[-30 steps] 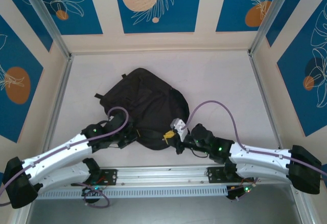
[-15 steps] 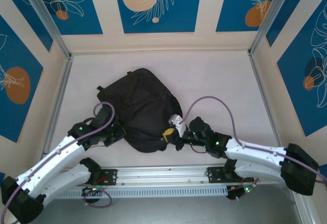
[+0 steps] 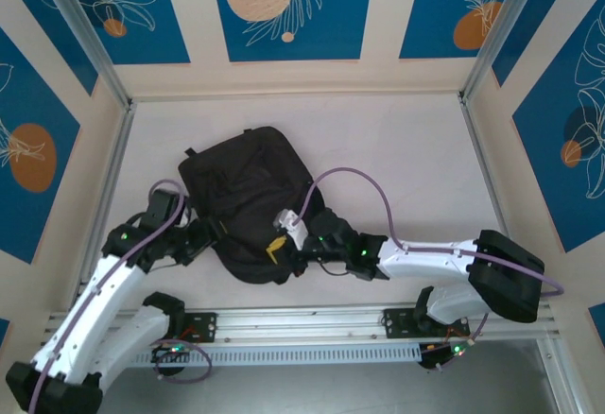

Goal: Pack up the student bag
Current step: Zip the student bag at the center of the table.

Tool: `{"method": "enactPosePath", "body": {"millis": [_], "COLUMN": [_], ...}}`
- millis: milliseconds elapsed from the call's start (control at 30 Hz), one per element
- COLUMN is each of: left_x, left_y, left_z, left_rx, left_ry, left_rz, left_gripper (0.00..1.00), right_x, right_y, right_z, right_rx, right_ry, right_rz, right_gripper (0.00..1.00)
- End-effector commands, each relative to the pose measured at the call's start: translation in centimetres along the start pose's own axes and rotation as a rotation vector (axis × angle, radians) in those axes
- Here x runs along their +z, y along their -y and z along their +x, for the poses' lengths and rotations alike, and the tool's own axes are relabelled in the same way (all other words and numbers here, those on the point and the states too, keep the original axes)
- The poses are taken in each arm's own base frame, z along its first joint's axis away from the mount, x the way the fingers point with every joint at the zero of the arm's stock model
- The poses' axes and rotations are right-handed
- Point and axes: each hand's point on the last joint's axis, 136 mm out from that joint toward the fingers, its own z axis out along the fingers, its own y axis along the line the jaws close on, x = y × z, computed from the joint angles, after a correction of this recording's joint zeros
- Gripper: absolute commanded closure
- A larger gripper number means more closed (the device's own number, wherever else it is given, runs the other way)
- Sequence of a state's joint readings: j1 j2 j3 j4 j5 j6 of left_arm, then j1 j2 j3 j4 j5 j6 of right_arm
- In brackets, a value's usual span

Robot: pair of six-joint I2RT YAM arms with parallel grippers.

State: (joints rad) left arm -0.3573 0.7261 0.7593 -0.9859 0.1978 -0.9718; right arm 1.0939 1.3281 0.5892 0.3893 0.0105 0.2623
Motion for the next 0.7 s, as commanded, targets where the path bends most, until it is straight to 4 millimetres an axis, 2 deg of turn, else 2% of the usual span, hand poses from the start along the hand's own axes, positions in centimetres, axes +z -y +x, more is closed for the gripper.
{"method": "enactPosePath", "body": {"millis": [0, 100, 267, 433, 567, 667], "left_x": [-0.2, 0.1, 1.7, 3.8, 4.9, 5.1], "left_y": [-1.2, -1.4, 0.9, 1.0, 1.0, 0.9], "left_z": [3.1, 4.5, 5.8, 7.1, 6.9, 6.4], "left_rx": [-0.112, -0.13, -0.062, -0.021, -0.029, -0.018], "left_ry": [-0.102, -0.145, -0.157, -0.181, -0.158, -0.13], "left_rz": [-0.016, -0.056, -0.064, -0.152, -0.163, -0.169], "left_gripper": [0.33, 0.34, 0.38, 0.4, 0.43, 0.52], "right_x": [-0.2, -0.1, -0.1, -0.5, -0.7, -1.0], "right_y": [0.1, 0.3, 0.4, 0.2, -0.1, -0.2], "right_z": [-1.6, -1.1, -0.8, -0.7, -0.3, 0.1], "right_rx": [0.006, 0.01, 0.024, 0.017, 0.011, 0.019], "right_ry": [0.065, 0.053, 0.057, 0.062, 0.056, 0.058], "right_rz": [0.012, 0.019, 0.028, 0.036, 0.03, 0.026], "right_gripper": [1.0, 1.0, 1.0, 1.0, 1.0, 1.0]}}
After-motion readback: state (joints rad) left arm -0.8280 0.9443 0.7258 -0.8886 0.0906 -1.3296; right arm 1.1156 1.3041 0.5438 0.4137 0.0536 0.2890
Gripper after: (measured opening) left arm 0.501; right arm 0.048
